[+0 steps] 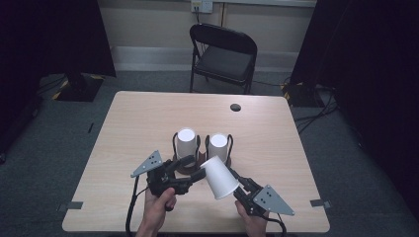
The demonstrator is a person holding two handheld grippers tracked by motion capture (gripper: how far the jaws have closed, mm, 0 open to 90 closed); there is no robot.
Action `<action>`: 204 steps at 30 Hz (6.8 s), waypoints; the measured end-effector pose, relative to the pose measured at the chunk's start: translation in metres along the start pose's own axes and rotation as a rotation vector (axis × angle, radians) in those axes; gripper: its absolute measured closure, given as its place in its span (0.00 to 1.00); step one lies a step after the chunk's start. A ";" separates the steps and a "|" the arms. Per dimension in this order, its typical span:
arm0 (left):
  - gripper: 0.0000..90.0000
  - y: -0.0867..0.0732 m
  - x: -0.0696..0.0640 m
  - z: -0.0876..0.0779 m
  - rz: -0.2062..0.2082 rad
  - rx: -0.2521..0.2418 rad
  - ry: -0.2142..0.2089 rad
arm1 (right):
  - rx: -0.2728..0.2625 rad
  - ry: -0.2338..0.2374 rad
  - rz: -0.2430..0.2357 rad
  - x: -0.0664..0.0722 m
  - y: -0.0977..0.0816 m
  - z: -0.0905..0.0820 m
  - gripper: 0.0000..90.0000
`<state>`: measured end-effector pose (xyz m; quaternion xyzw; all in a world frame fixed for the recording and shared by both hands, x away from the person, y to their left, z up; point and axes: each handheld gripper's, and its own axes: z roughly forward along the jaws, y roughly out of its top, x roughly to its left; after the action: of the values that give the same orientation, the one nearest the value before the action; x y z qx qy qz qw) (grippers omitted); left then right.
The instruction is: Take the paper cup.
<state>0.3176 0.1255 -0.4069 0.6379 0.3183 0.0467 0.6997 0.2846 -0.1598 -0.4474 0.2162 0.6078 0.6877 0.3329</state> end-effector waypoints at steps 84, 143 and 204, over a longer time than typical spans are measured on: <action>0.20 -0.062 -0.039 0.035 0.719 0.396 0.186 | 0.841 0.131 0.243 -0.043 0.030 0.023 0.99; 0.22 -0.071 -0.060 0.062 0.915 0.436 0.101 | 1.076 0.284 0.276 -0.030 0.019 0.061 0.99; 0.24 -0.064 -0.046 0.056 0.757 0.380 0.172 | 0.970 0.207 0.287 -0.032 0.020 0.056 0.67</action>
<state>0.2879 0.0439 -0.4495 0.8209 0.1220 0.2936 0.4745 0.3420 -0.1454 -0.4154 0.3578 0.8509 0.3831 0.0348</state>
